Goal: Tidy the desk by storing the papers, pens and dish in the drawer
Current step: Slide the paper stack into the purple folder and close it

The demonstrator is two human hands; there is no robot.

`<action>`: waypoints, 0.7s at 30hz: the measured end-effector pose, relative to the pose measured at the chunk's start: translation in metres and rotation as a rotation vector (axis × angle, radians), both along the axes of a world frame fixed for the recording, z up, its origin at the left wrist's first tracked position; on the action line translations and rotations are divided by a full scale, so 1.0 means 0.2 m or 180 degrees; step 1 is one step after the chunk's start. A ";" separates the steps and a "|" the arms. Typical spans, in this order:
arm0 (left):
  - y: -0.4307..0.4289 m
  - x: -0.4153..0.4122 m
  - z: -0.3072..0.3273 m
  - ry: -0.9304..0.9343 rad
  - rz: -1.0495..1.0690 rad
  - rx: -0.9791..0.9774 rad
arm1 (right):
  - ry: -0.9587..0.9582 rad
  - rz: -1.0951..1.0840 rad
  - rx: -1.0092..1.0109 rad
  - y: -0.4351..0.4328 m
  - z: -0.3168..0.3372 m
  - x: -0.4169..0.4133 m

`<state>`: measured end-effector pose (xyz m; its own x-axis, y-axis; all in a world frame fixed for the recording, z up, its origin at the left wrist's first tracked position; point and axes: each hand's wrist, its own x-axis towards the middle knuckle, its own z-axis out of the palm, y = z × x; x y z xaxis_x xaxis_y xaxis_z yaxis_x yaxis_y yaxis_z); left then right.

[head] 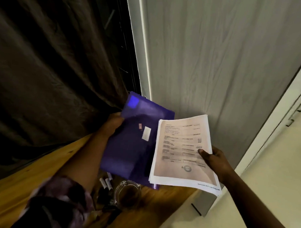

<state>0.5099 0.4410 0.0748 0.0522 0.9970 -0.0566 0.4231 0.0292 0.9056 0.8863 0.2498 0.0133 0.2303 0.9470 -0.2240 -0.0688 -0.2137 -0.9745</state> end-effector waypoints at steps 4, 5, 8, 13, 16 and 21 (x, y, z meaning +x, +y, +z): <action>0.13 0.02 0.10 0.0636 -0.0345 0.0050 | 0.0050 -0.0150 -0.0018 -0.05 0.00 -0.04; 0.16 0.03 0.09 0.0817 -0.0396 0.0026 | 0.0046 -0.0180 -0.0013 -0.07 -0.01 -0.06; 0.30 0.04 0.06 0.1123 -0.0753 0.0151 | -0.0037 -0.0148 -0.0013 -0.12 -0.03 -0.10; 0.49 0.08 -0.01 0.1557 -0.0928 0.0442 | -0.0086 -0.0310 -0.0119 -0.20 -0.06 -0.15; 0.54 0.16 -0.06 0.1788 -0.0688 0.0404 | -0.0146 -0.0386 -0.0246 -0.23 -0.10 -0.17; 0.44 0.29 -0.27 0.2361 -0.0479 0.0585 | -0.0138 -0.0585 -0.0325 -0.24 -0.14 -0.22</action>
<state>0.5684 0.5296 0.0205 0.2009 0.9790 0.0358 0.9077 -0.1997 0.3691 0.8432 0.2012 -0.0145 0.4087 0.8610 -0.3029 -0.0743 -0.2993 -0.9512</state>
